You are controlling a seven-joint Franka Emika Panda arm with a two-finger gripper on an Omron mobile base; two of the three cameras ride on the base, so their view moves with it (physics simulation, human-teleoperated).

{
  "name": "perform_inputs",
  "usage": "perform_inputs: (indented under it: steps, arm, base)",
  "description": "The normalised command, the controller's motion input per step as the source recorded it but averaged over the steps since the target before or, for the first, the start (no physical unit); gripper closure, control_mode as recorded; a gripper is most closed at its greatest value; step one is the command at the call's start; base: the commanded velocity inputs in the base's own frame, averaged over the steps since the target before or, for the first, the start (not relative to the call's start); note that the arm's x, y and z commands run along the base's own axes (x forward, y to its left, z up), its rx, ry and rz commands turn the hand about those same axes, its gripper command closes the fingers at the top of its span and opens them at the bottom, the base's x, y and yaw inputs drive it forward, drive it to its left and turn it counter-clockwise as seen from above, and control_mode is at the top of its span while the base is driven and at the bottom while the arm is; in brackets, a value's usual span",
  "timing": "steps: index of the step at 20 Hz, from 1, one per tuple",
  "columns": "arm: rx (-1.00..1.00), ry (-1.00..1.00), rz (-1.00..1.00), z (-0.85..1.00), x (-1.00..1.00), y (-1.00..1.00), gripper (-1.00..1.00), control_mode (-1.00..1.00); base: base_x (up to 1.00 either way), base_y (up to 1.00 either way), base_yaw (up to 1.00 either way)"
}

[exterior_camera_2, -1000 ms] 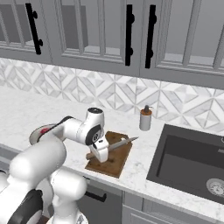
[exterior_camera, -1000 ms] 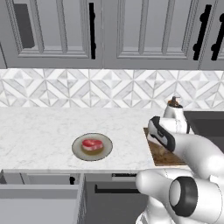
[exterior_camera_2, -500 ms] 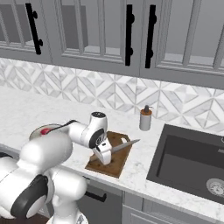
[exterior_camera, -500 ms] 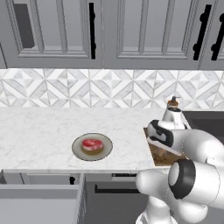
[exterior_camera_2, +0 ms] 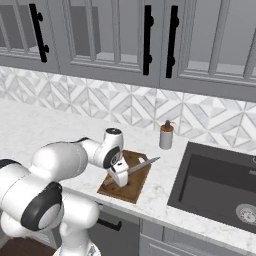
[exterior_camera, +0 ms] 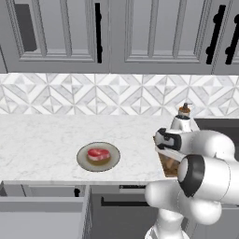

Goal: Pick up the knife from the drawer and place it on the cutting board. Then place the meat from the plate to the cutting board.

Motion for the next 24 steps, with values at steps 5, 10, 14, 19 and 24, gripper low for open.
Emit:
perform_inputs:
  steps: [5,10,14,19,24]
  arm:
    - [0.00,0.00,0.00,0.14,0.00,0.00,-1.00,-1.00]
    - [0.00,-0.04,0.06,0.43,-0.36,0.21,-1.00,-1.00]
    - [-0.08,0.00,0.12,0.29,-0.17,0.64,-1.00,-1.00]
    - [-0.07,0.00,0.07,0.32,-0.03,0.68,-1.00,-1.00]
    - [-0.05,0.00,0.15,0.12,0.00,0.47,-1.00,-1.00]
  base:
    - [0.00,0.00,0.00]
    - [0.00,0.00,0.00]
    - [0.00,0.00,0.00]
    - [0.00,0.00,0.00]
    - [0.00,0.00,0.00]
